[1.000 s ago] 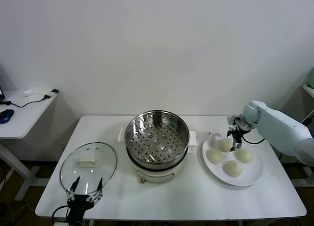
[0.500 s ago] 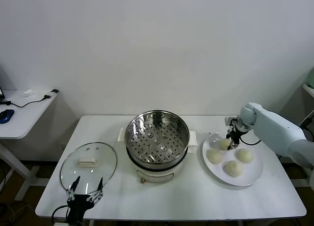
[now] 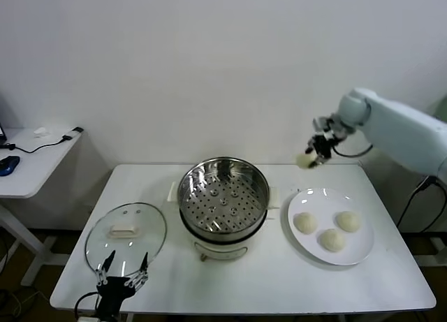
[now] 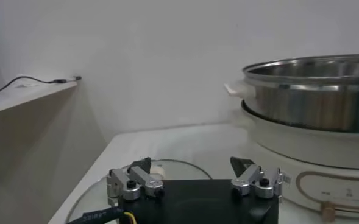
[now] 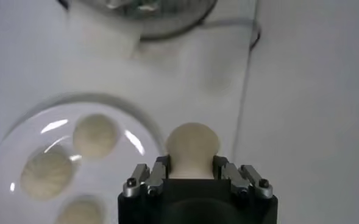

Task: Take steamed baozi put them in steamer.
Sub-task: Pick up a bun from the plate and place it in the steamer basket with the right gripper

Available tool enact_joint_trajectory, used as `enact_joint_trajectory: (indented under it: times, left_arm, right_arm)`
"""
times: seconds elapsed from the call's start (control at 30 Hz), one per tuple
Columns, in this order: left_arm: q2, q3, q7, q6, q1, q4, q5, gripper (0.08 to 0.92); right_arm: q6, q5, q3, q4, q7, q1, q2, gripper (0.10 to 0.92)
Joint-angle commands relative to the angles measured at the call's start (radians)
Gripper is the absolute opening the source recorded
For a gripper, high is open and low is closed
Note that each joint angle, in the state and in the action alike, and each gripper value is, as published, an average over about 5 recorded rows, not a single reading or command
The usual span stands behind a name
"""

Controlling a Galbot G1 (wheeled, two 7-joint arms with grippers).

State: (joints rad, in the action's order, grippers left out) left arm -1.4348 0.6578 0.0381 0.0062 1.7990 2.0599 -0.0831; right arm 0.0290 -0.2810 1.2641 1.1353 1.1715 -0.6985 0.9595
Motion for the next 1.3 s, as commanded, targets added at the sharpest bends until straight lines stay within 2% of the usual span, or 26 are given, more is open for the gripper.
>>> enact_joint_trajectory:
  times: [0.03,0.17,0.27,0.37,0.77,1.3]
  left_arm:
    - [0.004,-0.002,0.0,0.0,-0.001,-0.007,0.001,0.823]
    - [0.003,-0.002,-0.001,-0.004,0.001,-0.004,0.006,0.823]
    - [0.0,-0.002,-0.001,-0.005,0.004,0.001,0.008,0.823]
    - [-0.004,-0.003,-0.002,-0.004,0.006,0.003,0.011,0.823]
    - [-0.012,-0.01,-0.005,-0.006,0.002,-0.009,0.022,0.823]
    - [-0.015,-0.029,-0.009,-0.02,-0.003,-0.029,0.03,0.823]
  right_arm:
    - [0.18,-0.079,0.139,0.445,-0.042,-0.235,0.168,0.484]
    - [0.34,0.129,0.189,0.436,-0.128,-0.138,0.224,0.484]
    - [0.491,0.367,0.161,0.319,-0.171,-0.023,0.245,0.484]
    - [0.564,0.519,0.11,0.195,-0.188,0.078,0.257,0.484]
    - [0.644,0.728,-0.039,-0.054,-0.269,0.274,0.306,0.484]
    - [0.651,0.739,-0.069,-0.184,-0.284,0.3,0.369,0.493]
